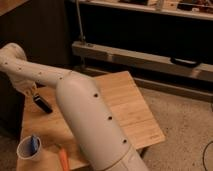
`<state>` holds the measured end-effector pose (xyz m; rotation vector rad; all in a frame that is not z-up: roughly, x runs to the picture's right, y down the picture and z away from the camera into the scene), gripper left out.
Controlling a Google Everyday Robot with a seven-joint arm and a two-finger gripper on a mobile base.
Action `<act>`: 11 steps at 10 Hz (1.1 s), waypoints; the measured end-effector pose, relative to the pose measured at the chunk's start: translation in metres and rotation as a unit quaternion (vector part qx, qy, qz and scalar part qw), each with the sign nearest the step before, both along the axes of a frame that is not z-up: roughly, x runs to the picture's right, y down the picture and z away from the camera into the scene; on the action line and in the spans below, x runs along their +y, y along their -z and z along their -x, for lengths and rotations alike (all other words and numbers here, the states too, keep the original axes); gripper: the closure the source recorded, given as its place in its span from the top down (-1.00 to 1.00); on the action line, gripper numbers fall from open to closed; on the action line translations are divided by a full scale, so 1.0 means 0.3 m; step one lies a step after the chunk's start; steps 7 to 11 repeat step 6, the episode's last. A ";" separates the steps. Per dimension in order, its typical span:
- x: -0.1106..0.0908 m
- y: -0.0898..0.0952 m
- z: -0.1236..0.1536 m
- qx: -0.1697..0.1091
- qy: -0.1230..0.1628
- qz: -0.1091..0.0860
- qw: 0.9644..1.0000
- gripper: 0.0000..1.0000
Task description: Knock the eraser over
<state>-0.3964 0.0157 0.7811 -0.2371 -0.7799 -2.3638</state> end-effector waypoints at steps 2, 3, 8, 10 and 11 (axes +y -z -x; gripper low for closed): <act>0.014 0.002 -0.027 0.023 -0.011 0.007 1.000 0.24; 0.024 -0.005 -0.045 0.022 -0.019 0.014 0.999 0.31; 0.060 -0.046 -0.100 -0.005 -0.056 0.034 0.998 0.31; 0.060 -0.046 -0.100 -0.005 -0.056 0.034 0.998 0.31; 0.060 -0.046 -0.100 -0.005 -0.056 0.034 0.998 0.31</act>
